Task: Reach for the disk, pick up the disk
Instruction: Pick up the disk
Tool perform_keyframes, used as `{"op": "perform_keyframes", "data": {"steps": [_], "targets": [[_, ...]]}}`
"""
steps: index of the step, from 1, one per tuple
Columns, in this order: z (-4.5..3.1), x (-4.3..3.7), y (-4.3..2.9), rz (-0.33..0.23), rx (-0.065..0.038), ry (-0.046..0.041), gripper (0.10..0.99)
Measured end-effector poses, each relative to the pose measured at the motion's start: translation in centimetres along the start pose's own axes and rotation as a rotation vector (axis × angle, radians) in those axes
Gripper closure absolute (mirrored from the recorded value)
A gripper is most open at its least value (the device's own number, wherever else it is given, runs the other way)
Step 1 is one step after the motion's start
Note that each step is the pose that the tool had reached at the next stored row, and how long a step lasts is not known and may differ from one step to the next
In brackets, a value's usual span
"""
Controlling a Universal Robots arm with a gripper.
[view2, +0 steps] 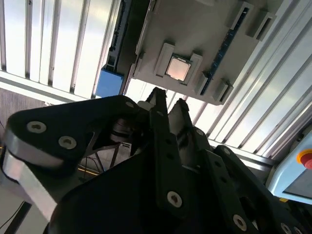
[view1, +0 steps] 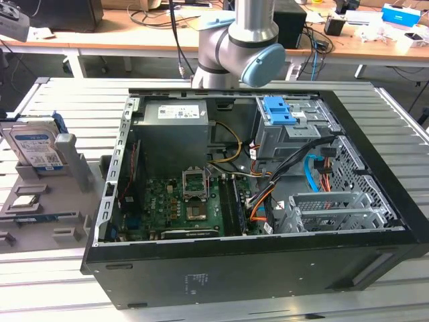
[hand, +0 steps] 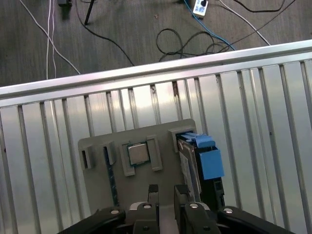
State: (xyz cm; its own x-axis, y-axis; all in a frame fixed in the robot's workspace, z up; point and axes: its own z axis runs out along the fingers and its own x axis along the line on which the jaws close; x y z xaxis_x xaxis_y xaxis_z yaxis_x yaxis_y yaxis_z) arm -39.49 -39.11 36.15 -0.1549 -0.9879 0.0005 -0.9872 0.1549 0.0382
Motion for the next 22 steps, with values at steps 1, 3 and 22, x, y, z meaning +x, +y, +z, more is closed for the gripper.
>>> {"op": "perform_keyframes", "data": {"steps": [1, 3, 22], "targets": [[0.00, 0.00, 0.00, 0.000, 0.000, 0.0000, 0.729], [0.00, 0.00, 0.00, -0.001, 0.000, 0.0000, 0.729], [0.86, -3.65, 0.54, -0.001, 0.000, 0.0001, 0.604]]}}
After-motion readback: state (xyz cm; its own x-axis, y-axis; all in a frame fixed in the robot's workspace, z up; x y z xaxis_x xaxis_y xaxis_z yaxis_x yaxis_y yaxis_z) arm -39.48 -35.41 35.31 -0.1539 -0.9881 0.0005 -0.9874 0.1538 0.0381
